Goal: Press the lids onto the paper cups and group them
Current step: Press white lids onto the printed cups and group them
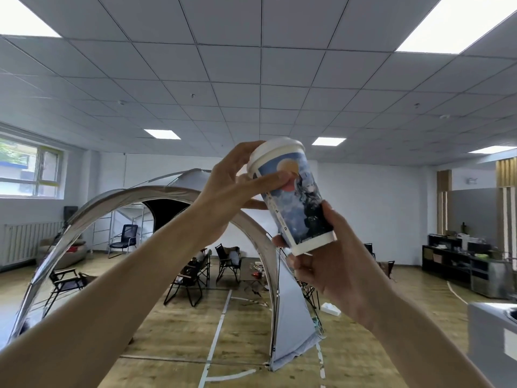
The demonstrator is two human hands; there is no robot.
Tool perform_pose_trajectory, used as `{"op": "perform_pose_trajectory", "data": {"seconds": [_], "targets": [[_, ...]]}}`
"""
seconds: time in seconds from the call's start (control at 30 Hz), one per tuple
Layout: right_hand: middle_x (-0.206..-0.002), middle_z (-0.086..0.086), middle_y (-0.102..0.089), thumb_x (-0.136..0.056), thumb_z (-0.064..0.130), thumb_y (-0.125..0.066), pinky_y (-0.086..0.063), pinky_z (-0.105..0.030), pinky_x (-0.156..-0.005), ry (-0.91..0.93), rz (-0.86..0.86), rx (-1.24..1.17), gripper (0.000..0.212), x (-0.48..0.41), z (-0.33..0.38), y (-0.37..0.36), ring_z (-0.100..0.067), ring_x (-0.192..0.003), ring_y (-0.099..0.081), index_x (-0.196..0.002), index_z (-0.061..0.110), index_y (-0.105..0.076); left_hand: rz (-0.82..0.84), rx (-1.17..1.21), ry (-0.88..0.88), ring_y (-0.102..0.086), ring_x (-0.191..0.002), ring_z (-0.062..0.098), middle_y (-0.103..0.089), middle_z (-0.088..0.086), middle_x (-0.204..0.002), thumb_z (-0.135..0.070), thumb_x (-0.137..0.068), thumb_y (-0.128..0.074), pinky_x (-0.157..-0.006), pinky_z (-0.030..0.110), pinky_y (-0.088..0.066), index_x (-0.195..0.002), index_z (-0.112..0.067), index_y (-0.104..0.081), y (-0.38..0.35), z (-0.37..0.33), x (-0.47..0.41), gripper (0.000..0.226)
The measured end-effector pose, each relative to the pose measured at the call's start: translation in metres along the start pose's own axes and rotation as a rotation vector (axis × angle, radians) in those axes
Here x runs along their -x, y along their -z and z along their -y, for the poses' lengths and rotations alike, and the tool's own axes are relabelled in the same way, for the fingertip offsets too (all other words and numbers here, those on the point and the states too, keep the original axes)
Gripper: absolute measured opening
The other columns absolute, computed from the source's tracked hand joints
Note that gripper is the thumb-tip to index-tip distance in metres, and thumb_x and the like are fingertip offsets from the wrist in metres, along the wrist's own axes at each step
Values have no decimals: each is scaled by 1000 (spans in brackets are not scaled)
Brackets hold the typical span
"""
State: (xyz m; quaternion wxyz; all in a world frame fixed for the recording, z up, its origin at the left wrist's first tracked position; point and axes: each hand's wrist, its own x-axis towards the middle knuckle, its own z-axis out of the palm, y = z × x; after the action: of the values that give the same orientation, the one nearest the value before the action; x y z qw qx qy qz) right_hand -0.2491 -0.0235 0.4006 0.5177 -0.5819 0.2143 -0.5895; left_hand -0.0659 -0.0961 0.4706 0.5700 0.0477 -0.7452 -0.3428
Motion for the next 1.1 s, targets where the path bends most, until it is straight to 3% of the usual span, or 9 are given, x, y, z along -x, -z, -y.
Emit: {"op": "perform_pose_trajectory", "data": {"seconds": [0.1,0.3,0.4,0.5,0.63,0.77,0.87,0.97,1.1], "targets": [[-112,-18,-69,-91,62,-61,-57,-29,-63,-2,36,-96,59,2,-9,1,-21,-76,-68,-123,15,-75,-8,2,-16,-71,-111,24,-62,2,-129,-27,-75,-86,-72,36,-63,-130,-23,-63,2,4,2,60],[-92,-12,-67,-92,52,-63,-56,-26,-55,70,-117,-189,47,4,-30,4,-20,-67,-63,-111,12,-78,-11,-177,-47,-68,-112,16,-61,-2,-128,-42,-70,-89,-74,43,-65,-122,-25,-60,-1,16,11,62],[-85,-5,-68,-80,49,-77,-44,-21,-49,159,-339,-100,39,10,-39,17,-12,-57,-50,-101,17,-80,38,-773,-252,-67,-111,16,-60,-6,-132,-68,-57,-81,-86,43,-62,-135,-28,-45,7,29,29,94],[-78,3,-73,-55,56,-86,-41,-19,-54,239,-599,290,63,20,-49,29,-5,-56,-54,-106,21,-73,129,-1242,-385,-53,-130,29,-46,8,-149,-70,-59,-80,-102,53,-50,-153,-25,-30,2,64,52,116],[-82,19,-72,-60,57,-90,-50,-10,-58,436,-673,677,53,26,-68,29,5,-68,-67,-99,30,-66,123,-860,-160,-63,-95,11,-58,-14,-117,-56,-65,-89,-76,41,-59,-129,-33,-49,-25,108,95,79],[-89,23,-66,-64,72,-77,-47,-6,-66,443,-691,1052,67,27,-89,37,9,-85,-64,-110,27,-58,-9,-409,212,-72,-92,5,-71,-15,-106,-57,-59,-94,-78,39,-62,-110,-39,-52,-55,152,152,69],[-98,13,-68,-70,64,-84,-56,-24,-77,316,-562,1212,61,37,-117,47,-4,-88,-65,-112,27,-59,-12,-120,359,-75,-102,14,-73,-9,-114,-41,-64,-98,-86,43,-63,-118,-42,-54,-78,183,191,69],[-102,9,-67,-73,60,-87,-56,-32,-78,268,-522,1305,56,49,-139,59,-8,-89,-64,-112,28,-61,-14,-50,384,-73,-108,12,-71,-14,-119,-30,-66,-98,-86,27,-61,-119,-56,-54,-89,200,214,74],[-96,17,-65,-68,66,-83,-51,-21,-70,348,-658,1180,61,79,-148,73,-4,-87,-63,-110,30,-58,-13,54,550,-73,-108,11,-71,-14,-123,-58,-64,-90,-83,27,-60,-139,-36,-48,-80,212,214,89]]}}
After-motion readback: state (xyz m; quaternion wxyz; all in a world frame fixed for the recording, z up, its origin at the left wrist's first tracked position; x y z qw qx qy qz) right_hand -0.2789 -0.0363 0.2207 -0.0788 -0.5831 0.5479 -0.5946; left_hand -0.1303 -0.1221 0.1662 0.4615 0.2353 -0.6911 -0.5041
